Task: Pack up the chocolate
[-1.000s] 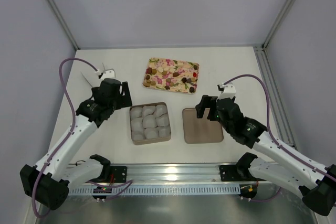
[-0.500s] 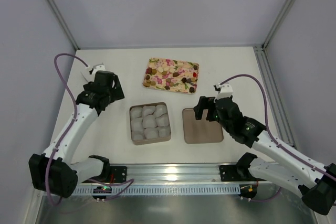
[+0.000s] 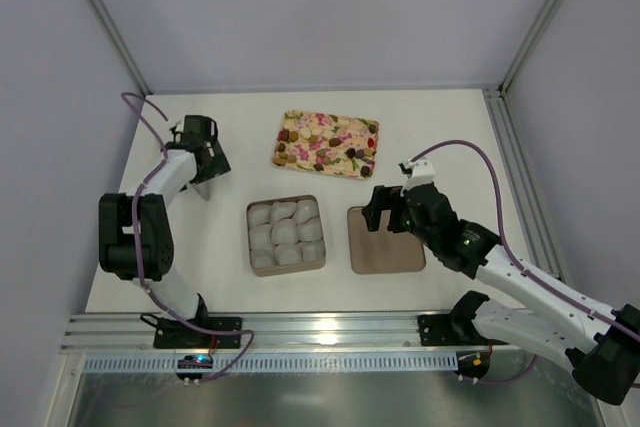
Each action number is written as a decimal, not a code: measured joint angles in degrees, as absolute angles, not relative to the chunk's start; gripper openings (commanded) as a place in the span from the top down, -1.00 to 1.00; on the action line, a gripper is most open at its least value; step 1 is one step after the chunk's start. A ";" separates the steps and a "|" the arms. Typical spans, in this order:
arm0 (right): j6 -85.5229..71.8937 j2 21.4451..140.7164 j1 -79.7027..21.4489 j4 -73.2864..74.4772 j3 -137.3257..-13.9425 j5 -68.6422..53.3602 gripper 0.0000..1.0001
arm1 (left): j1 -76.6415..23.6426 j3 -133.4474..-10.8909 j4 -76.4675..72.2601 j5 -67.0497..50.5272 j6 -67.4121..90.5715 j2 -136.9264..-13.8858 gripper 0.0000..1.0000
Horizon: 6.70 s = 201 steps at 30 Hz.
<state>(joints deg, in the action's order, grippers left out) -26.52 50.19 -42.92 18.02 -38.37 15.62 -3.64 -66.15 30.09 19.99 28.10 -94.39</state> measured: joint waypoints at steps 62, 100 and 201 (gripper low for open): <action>-25.52 54.74 -42.89 17.58 -38.48 14.28 -0.99 | 2.48 -82.85 37.43 12.34 26.61 -100.51 -0.10; -25.85 52.34 -42.89 21.45 -39.88 16.19 -0.99 | -25.21 -92.88 53.56 11.31 26.30 -96.84 0.01; -26.85 53.98 -41.10 22.09 -39.20 15.68 -0.99 | -31.66 -89.45 62.89 9.13 28.21 -86.11 0.40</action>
